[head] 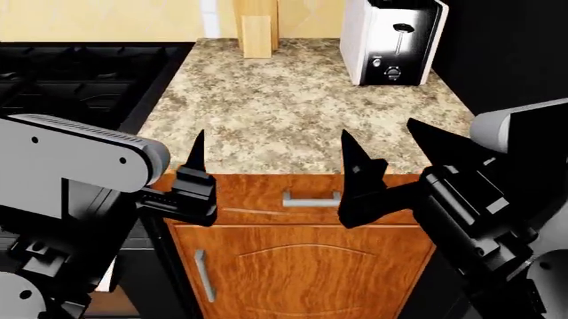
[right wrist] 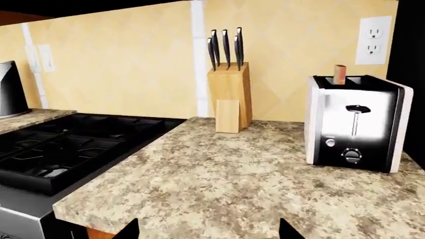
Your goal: Push down the lever of the toaster to turn it on.
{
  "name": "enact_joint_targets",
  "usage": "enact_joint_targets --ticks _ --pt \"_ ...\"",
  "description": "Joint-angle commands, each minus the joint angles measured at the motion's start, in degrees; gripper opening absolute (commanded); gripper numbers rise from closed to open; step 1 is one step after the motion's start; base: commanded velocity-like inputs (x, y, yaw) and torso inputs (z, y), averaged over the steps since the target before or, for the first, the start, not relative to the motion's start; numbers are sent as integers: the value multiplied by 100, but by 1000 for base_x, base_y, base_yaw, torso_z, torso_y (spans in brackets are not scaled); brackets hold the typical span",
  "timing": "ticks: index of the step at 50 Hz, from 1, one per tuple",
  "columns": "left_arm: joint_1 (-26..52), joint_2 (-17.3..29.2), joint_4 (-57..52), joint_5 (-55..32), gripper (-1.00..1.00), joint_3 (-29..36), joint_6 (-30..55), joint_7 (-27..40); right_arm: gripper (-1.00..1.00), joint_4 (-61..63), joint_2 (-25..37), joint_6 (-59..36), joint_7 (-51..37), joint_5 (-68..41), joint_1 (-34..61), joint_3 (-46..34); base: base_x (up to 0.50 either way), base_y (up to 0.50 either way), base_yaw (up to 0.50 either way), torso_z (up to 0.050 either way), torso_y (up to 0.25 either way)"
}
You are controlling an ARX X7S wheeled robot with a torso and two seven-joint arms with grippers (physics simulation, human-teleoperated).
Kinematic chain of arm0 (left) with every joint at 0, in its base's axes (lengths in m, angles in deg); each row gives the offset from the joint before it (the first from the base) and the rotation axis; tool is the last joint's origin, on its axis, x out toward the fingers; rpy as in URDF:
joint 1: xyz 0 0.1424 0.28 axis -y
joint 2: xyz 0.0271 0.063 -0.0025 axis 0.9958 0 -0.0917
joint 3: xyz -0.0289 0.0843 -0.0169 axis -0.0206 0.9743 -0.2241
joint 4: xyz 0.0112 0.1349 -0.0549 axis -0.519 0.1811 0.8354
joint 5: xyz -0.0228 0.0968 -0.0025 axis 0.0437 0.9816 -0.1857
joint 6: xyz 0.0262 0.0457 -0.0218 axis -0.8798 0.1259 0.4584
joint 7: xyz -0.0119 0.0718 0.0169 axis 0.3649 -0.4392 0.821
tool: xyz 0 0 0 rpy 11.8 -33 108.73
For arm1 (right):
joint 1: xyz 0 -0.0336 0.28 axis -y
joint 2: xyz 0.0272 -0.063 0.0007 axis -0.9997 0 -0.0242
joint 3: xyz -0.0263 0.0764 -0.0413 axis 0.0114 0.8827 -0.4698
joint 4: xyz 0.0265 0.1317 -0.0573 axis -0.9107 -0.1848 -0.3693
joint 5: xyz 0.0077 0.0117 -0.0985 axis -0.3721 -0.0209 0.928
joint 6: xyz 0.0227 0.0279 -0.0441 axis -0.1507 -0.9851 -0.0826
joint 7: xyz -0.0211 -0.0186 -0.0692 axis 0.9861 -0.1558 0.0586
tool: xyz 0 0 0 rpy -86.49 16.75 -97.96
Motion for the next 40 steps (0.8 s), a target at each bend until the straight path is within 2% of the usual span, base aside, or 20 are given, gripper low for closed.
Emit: enact_joint_targets --ticks 1,4,8,21,30,35,40 --pt "-6 3 -12 128 100 46 -26 -84 100 46 16 42 100 110 -38 -44 500 281 0 0 0" --pt "-15 114 -37 11 100 6 -93 -61 100 41 12 60 128 153 -51 -50 500 285 0 0 0" --pt "35 29 10 145 100 100 -71 -77 100 30 12 119 130 162 -64 -48 500 207 0 0 0" --pt "-8 226 -71 -8 100 63 -219 -63 100 49 38 201 189 251 -93 -98 500 0 0 0 1" --pt "50 3 -33 300 100 275 -158 -94 100 86 83 253 244 280 -134 -107 500 0 0 0 1" --pt "-25 318 -149 -66 100 103 -334 -25 100 116 93 267 276 323 -150 -131 500 0 0 0 2" --pt "-24 339 -155 -43 100 119 -353 -21 100 123 108 289 184 380 -168 -183 248 0 0 0 2"
